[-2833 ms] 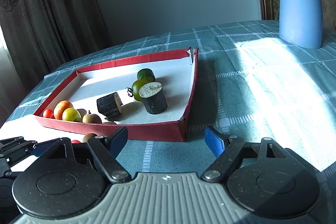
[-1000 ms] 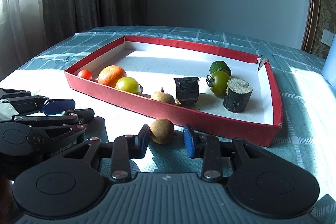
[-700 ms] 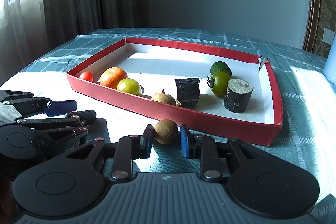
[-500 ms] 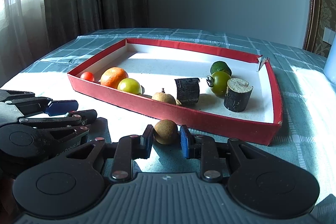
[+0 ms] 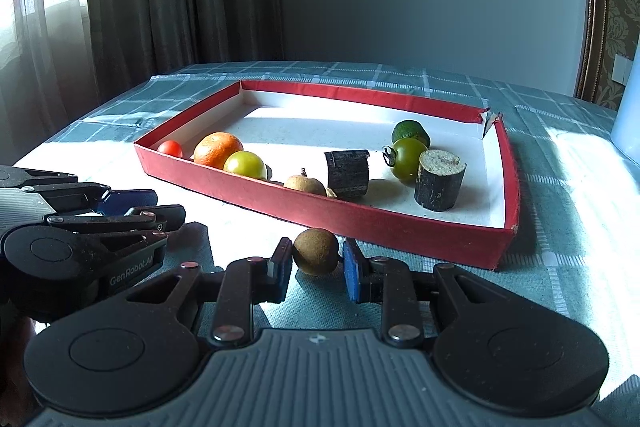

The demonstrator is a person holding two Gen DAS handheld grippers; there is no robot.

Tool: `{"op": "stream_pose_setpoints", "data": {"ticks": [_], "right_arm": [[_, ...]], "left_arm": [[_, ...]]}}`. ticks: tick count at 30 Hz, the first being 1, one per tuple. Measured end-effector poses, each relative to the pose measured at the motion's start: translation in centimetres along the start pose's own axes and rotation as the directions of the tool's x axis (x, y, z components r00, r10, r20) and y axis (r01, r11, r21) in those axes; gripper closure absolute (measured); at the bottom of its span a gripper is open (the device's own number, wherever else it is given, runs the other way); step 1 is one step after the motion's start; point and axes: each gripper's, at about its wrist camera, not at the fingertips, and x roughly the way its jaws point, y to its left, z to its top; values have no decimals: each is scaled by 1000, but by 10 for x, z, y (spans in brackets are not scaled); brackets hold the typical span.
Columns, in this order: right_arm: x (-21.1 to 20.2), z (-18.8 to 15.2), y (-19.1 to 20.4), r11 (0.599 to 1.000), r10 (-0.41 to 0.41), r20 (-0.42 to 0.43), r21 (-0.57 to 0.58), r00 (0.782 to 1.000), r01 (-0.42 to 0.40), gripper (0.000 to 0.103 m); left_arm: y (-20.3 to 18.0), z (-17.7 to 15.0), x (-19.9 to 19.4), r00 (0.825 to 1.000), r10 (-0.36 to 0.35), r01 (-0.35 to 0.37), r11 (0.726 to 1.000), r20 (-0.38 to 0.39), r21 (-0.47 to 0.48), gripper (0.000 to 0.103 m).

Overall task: Organize fruits
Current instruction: 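Close the left gripper on a red cherry tomato while the right gripper grasps the brown round fruit, then carry the cherry tomato and brown fruit into the red tray and open both grippers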

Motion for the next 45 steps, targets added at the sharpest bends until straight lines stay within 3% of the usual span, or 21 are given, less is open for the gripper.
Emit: {"op": "stream_pose_setpoints", "data": {"ticks": [6,15,21,25,28,32,45], "right_arm": [[-17,1,-4,1000,6,60,2,998,-6,77],[-35,12,-28,998,-28,143,55,989,20,77],[-28,22,-40,997,-46,137,63,990,38,77],[-22,22,-40,998,-37,117,58,992,30,77],[-22,20,-39,998,-30,115,51,993,24,77],[-24,19,-39,999,-24,119,48,993,19,77],[-23,17,-36,999,-20,109,43,994,16,77]], "left_arm": [[7,2,-14,997,-35,38,998,70,-41,87],[22,6,-23,991,-61,76,988,116,-135,87],[19,9,-23,989,-60,77,989,134,-127,87],[22,7,-20,988,-127,137,982,82,-130,85],[11,4,-23,993,-54,61,996,103,-72,82],[5,1,-12,994,-105,106,994,21,-39,82],[-2,-4,-11,994,-105,105,994,3,3,83]]}}
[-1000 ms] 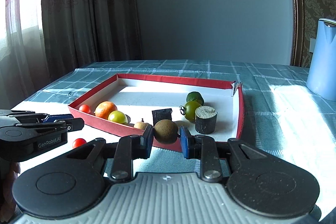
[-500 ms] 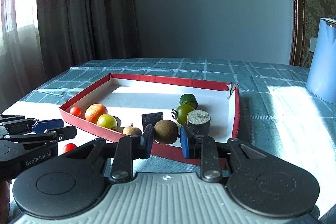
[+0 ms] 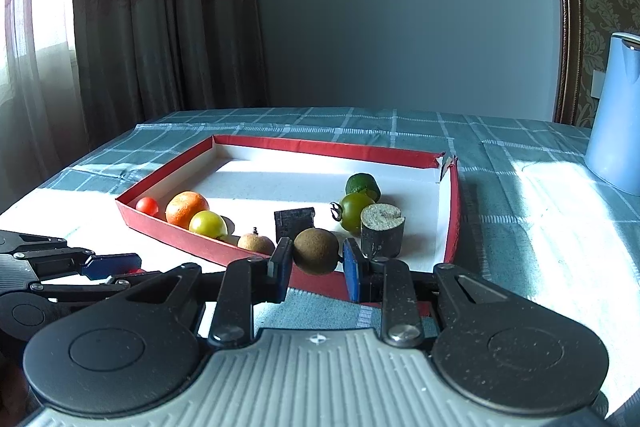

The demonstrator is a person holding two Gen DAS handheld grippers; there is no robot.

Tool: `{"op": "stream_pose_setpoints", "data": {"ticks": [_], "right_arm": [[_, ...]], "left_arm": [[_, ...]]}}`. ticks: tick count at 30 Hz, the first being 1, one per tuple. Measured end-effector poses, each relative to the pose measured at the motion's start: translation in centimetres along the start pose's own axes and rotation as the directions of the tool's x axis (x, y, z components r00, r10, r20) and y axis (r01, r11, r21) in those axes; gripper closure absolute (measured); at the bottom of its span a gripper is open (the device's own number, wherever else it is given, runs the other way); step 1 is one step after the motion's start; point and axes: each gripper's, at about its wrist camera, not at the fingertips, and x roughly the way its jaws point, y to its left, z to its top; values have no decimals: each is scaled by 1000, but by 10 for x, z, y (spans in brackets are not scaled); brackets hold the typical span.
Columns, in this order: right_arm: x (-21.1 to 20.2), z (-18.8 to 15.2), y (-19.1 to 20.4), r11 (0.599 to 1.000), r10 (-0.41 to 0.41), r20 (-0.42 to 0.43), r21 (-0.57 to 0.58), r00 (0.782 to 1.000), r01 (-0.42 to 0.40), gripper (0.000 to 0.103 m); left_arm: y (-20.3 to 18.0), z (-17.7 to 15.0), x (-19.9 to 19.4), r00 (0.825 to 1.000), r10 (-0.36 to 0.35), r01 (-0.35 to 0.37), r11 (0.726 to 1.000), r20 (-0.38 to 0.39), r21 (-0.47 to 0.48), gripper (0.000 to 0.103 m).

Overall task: Organize fruits
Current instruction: 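Carry the cherry tomato and brown fruit into the red tray and open both grippers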

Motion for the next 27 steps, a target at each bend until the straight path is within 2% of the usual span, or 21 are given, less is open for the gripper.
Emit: {"op": "stream_pose_setpoints", "data": {"ticks": [7,13,20,23,27], "right_arm": [[0,1,-1,1000,1,7,4,1000,-1,77],[5,12,6,1000,-2,20,-24,1000,2,77],[38,33,19,997,-15,17,-82,1000,16,77],[58,42,19,998,-17,-7,-66,1000,16,77],[83,49,17,999,1,-37,-50,999,-3,77]], "left_arm": [[-9,-1,-21,994,-4,-1,999,109,41,84],[-15,19,-15,990,3,-10,999,140,49,84],[-8,57,18,988,43,-43,999,145,-7,83],[4,70,43,991,78,-71,995,110,-66,83],[16,78,69,993,90,-83,992,77,-94,83]]}}
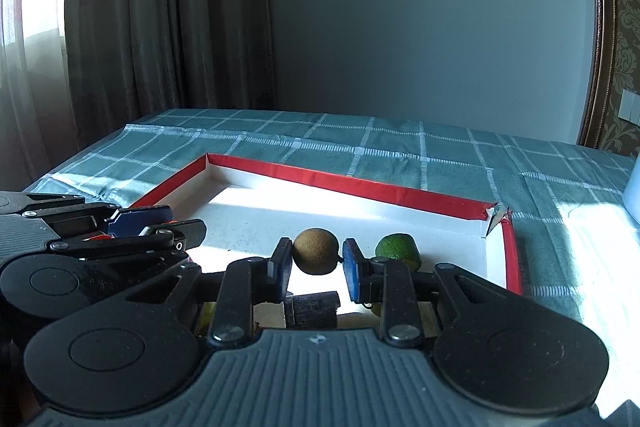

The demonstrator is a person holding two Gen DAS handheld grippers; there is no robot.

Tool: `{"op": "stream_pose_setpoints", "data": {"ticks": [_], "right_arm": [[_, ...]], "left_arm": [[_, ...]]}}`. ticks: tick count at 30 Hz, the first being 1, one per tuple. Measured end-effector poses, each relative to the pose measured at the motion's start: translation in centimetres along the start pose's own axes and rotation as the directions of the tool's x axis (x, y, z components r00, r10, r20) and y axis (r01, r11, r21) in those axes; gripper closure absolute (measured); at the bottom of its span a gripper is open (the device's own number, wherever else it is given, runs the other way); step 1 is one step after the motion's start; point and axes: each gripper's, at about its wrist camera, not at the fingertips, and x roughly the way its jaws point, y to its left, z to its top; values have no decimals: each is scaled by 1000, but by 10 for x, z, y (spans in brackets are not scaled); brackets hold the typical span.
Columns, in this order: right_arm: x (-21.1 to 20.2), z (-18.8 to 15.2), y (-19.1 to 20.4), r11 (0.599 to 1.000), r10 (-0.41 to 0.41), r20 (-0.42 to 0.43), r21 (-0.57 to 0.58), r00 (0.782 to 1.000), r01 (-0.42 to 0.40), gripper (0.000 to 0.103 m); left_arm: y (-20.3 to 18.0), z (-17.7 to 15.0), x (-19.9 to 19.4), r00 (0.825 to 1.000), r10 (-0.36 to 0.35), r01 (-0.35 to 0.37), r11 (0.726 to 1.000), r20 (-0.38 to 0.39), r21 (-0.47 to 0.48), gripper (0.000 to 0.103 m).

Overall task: Organize fruits
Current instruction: 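Carry the cherry tomato and brown fruit into the red tray and open both grippers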

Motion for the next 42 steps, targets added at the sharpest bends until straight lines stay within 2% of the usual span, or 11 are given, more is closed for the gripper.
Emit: {"op": "stream_pose_setpoints", "data": {"ticks": [7,14,16,23,25,29,32,33,36,39,42], "right_arm": [[40,6,-10,999,8,-83,39,997,-5,77],[51,2,-16,996,42,-133,81,990,-31,77],[50,3,-17,996,37,-131,89,991,-25,77],[47,2,-21,993,56,-116,106,992,-44,75],[43,2,-23,993,55,-102,108,993,-44,73],[37,2,-25,994,30,-69,106,997,-22,56],[29,2,-27,993,5,-39,115,999,0,40],[26,2,-29,993,-3,-28,120,1000,6,35],[13,-2,-37,989,-6,-4,146,1000,7,32],[-1,-8,-43,984,-20,4,177,1000,19,27],[-15,-15,-46,982,-33,9,186,999,30,27]], "left_arm": [[1,5,24,1000,-1,0,1000,-27,-8,83],[0,2,27,998,-36,36,999,-47,-8,83],[1,1,29,997,-47,46,999,-57,-16,78],[1,-1,25,998,-28,27,999,-49,-19,70],[2,-1,21,999,-12,11,1000,-32,-22,64],[3,-2,16,1000,21,-22,999,-19,-26,61],[8,-4,8,1000,17,-18,998,-13,-53,54],[9,-5,4,1000,14,-14,998,-7,-60,48],[8,-10,-12,999,23,-21,998,27,-65,34],[2,-16,-28,999,4,-2,999,43,-51,30],[-5,-22,-44,998,-3,5,999,61,-39,19]]}}
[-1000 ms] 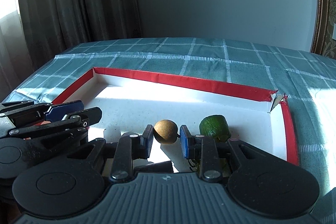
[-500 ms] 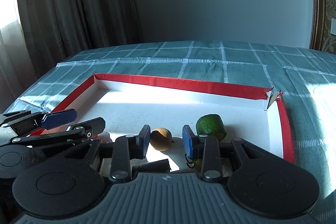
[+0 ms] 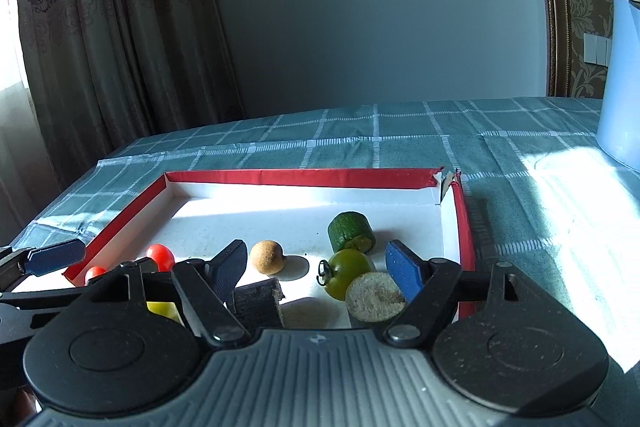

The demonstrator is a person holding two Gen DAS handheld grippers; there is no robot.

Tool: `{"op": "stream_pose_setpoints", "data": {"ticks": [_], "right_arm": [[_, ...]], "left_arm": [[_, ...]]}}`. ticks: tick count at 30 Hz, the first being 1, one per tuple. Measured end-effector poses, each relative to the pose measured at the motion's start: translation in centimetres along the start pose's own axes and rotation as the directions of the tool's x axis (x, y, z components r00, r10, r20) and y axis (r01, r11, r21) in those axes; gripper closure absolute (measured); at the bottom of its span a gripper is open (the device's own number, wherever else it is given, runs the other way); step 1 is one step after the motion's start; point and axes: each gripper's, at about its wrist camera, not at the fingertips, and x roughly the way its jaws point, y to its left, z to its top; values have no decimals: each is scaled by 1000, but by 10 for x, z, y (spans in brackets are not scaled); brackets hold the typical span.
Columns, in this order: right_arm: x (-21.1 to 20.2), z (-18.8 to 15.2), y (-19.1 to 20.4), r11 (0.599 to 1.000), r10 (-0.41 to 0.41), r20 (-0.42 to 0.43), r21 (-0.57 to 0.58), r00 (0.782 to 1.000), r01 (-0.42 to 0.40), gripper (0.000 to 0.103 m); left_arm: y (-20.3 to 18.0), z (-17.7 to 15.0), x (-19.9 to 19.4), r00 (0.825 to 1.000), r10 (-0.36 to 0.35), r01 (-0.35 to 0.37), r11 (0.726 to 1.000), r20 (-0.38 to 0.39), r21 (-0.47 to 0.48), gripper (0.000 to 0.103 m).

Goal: Organize fruits

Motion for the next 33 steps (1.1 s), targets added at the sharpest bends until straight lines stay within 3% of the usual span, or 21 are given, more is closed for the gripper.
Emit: {"op": "stream_pose_setpoints", "data": {"ticks": [10,17,33], "right_arm": [[-63,-32,-3,1000,-12,60,7,998,11,22],[-78,-51,-3,999,-36,58,0,998,36,22],[-68,-57,0,999,-47,1,-25,999,47,21]], "left_arm": [[1,-18,-43,999,7,-5,999,46,-35,0],[2,-21,-48,999,33,-31,999,41,-42,0],[5,-22,-46,999,46,-44,997,24,-58,0]]}}
